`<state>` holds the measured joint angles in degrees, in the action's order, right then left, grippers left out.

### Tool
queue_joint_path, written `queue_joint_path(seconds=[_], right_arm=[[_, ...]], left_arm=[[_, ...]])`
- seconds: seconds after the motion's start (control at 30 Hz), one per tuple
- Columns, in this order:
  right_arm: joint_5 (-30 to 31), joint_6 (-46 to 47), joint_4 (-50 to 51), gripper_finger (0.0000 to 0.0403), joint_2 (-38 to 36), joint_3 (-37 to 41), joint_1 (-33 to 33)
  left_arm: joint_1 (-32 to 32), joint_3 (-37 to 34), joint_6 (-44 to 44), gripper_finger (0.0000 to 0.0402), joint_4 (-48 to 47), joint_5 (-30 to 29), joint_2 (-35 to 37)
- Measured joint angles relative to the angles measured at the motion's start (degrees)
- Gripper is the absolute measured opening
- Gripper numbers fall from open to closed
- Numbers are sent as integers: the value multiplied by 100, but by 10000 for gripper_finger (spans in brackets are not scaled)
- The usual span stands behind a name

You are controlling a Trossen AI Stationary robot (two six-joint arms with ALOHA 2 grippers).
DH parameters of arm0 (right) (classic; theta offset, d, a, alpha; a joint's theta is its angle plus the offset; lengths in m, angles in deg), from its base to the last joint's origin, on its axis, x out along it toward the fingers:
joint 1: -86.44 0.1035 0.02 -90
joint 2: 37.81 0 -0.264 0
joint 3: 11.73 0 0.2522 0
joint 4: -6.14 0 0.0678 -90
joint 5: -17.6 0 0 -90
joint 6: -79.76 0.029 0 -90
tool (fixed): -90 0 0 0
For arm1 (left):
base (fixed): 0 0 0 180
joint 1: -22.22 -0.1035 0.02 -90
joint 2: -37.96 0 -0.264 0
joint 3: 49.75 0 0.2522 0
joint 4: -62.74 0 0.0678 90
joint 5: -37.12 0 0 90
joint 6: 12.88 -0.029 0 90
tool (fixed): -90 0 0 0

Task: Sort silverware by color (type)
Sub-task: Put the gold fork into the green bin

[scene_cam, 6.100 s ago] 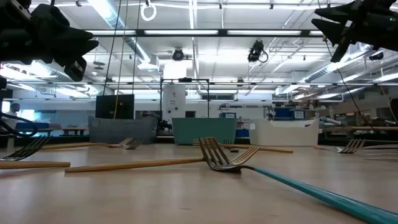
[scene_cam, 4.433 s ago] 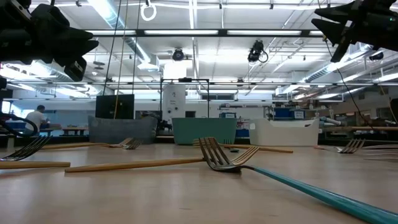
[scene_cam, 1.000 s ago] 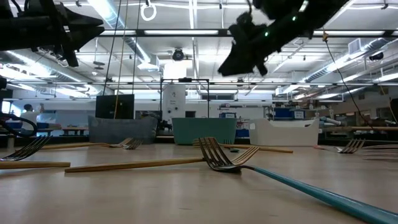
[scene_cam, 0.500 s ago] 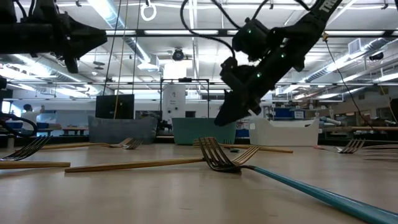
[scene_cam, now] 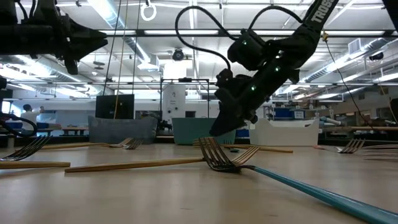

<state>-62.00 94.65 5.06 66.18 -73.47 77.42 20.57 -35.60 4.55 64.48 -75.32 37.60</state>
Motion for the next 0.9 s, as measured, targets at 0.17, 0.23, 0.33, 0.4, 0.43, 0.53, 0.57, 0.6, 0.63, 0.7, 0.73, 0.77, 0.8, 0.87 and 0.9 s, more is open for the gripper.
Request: queue_joint_path(seconds=[0.17,0.23,0.33,0.4,0.43,0.53,0.57,0.6,0.63,0.7,0.73,0.77,0.8,0.87,0.9], right_arm=[[-25,52,36,114,339,-175,-61],[-84,43,33,114,522,-367,-66],[-54,42,348,114,766,-713,-59],[23,66,756,108,874,-976,-55],[34,99,956,101,918,-1112,-57],[32,148,1448,63,928,-1334,-61],[32,137,1515,45,912,-1358,-75],[25,120,1583,27,875,-1369,-88],[-14,108,1652,18,835,-1375,-103],[-80,175,1671,16,770,-1417,-136],[-111,270,1653,19,717,-1448,-161],[-144,374,1641,21,645,-1483,-181],[-211,459,1638,20,576,-1532,-207],[-339,489,1618,14,434,-1649,-257],[-386,474,1632,14,346,-1705,-280]], left_arm=[[0,0,0,89,-31,-2,0],[0,0,0,89,-94,-1,0],[0,0,0,89,-89,-2,-9],[0,0,0,89,-83,-2,-9],[0,0,0,89,-83,0,-11],[0,0,65,89,-85,2,-11],[0,0,126,89,-87,4,-11],[0,0,141,89,-87,4,-11],[0,0,143,89,-87,4,-11],[0,0,145,89,-89,7,-11],[1,0,146,89,-80,6,-11],[0,0,146,89,-80,5,-11],[0,0,146,89,-83,9,-11],[0,0,146,89,-79,9,-11],[0,0,143,89,-82,9,-11]])
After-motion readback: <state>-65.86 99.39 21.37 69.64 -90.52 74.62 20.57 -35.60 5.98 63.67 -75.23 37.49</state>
